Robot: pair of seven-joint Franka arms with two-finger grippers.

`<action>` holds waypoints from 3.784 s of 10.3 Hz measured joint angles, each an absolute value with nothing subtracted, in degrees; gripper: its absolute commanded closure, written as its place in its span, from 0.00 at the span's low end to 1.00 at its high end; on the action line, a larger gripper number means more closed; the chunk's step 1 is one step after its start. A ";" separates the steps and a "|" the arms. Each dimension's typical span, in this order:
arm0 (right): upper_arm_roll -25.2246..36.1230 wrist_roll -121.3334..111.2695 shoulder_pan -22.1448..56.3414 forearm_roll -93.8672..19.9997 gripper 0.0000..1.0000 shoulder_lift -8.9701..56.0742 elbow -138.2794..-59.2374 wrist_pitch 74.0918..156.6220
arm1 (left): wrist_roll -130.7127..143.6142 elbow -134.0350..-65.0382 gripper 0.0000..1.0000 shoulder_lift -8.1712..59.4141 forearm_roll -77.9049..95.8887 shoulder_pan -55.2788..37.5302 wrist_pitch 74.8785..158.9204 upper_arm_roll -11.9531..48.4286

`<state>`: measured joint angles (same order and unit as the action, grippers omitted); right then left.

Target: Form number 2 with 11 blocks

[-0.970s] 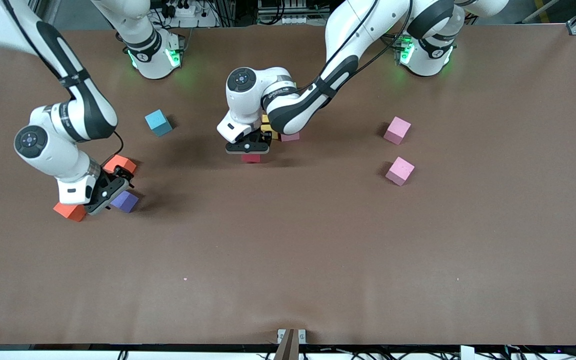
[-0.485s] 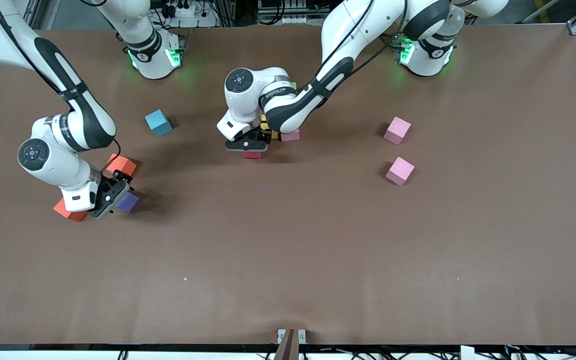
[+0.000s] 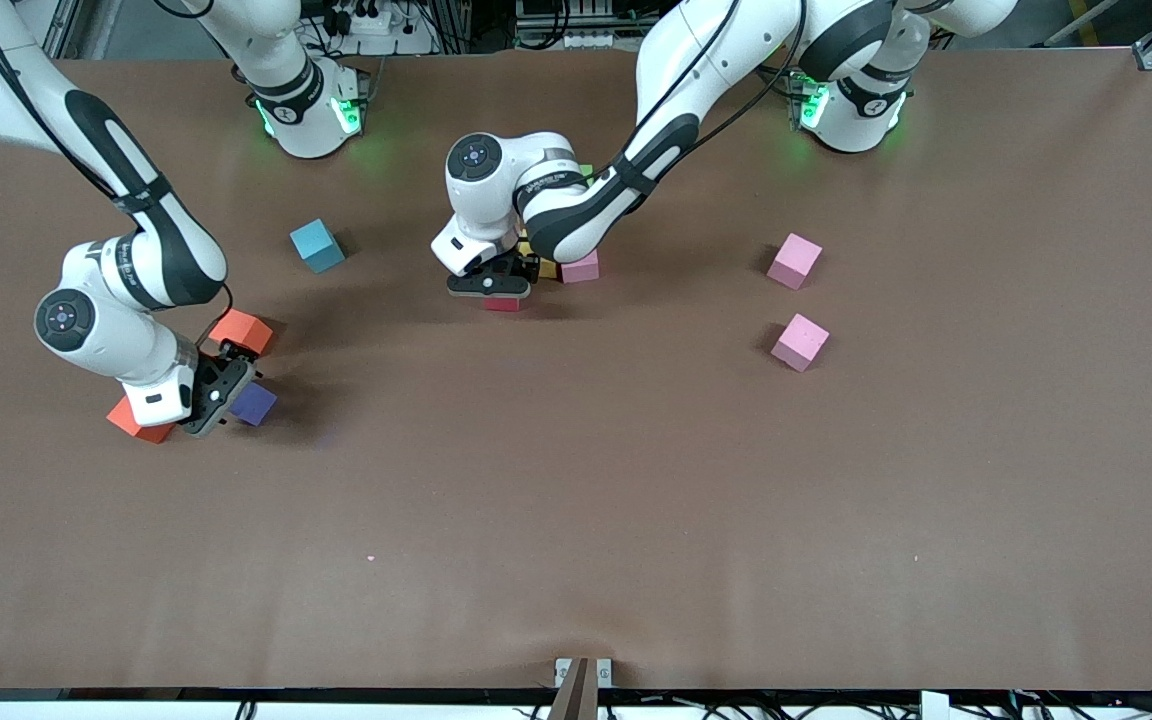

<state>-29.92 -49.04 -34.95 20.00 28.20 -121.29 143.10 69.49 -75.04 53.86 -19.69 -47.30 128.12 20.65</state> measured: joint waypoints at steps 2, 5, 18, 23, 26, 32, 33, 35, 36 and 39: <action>-29.74 -50.52 -34.95 20.49 0.65 29.06 -121.29 145.23 | 69.51 -75.05 0.00 53.91 -19.66 -47.45 128.24 20.65; -30.54 -51.46 -34.74 20.79 0.65 28.41 -121.12 145.49 | 70.43 -73.83 0.00 53.31 -19.13 -47.24 128.74 20.61; -46.97 17.80 -15.63 17.52 0.65 21.41 -122.31 139.04 | 91.19 -108.86 0.00 22.96 -14.57 -9.88 129.49 20.52; -43.05 38.59 -5.52 15.76 0.64 22.70 -123.25 144.66 | 94.24 -121.61 0.00 20.15 -13.95 -1.58 138.42 20.42; -40.62 42.15 -2.88 15.76 0.64 25.04 -123.60 146.04 | 94.73 -123.84 0.00 21.73 -13.78 2.55 139.03 20.35; -34.05 48.03 5.56 15.76 0.64 27.08 -123.45 148.14 | 94.71 -127.07 0.00 21.87 -13.78 3.21 139.78 21.38; -33.94 48.05 5.62 15.76 0.64 27.16 -123.43 148.15 | 94.71 -127.88 0.00 21.88 -13.78 3.21 140.36 21.39; -32.98 48.05 5.86 15.90 0.59 27.31 -123.43 148.15 | 94.71 -129.25 0.00 21.92 -13.78 3.25 141.19 21.39; -32.60 48.05 6.03 15.93 0.30 27.49 -123.43 148.15 | 94.71 -129.79 0.00 21.94 -13.78 3.26 141.42 21.39; -32.30 48.10 6.26 15.91 0.03 27.64 -123.25 148.21 | 94.71 -129.93 0.00 21.32 -13.78 3.25 141.30 21.42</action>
